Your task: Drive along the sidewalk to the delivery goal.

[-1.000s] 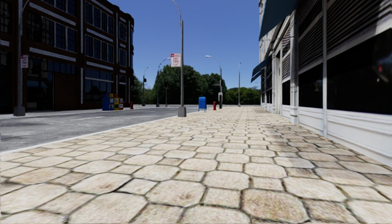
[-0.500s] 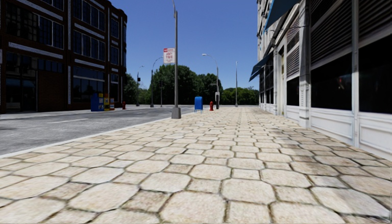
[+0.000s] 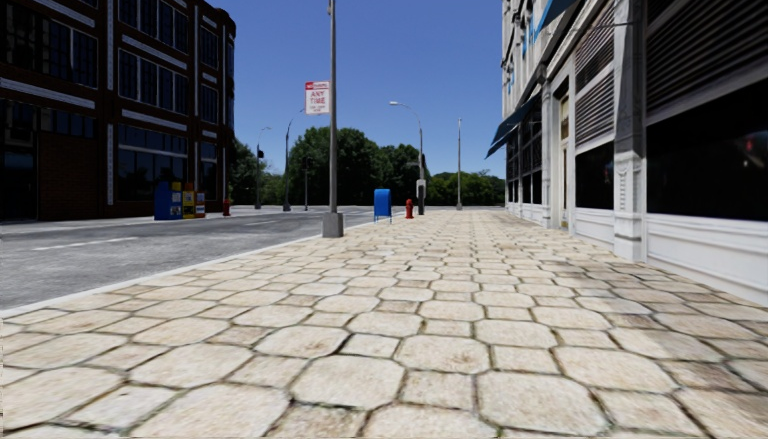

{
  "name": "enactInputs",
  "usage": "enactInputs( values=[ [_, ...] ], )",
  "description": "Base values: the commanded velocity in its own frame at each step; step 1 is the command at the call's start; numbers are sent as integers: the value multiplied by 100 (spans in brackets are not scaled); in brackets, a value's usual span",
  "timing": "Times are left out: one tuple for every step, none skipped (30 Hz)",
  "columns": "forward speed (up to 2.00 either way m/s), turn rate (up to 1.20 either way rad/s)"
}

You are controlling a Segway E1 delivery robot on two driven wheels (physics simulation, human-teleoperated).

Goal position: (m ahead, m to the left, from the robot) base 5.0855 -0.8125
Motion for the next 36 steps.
enactInputs(
  values=[
    [200,0],
    [200,0],
    [200,0],
    [200,0],
    [200,0],
    [200,0],
    [200,0],
    [200,0],
    [200,0],
    [200,0],
    [200,-7],
    [200,-18],
    [200,-26],
    [200,-28],
    [200,-28],
    [200,-28],
    [200,-28],
    [200,-28],
    [200,-28],
    [200,-28],
    [200,-28],
    [200,-28],
    [200,-28],
    [200,-23],
    [200,-16],
    [200,-9],
    [200,-7],
    [200,-7],
    [200,-7],
    [200,-7],
    [200,-7],
    [200,-14],
    [200,-24],
    [200,-28],
    [200,-28],
    [200,-30]
  ],
)
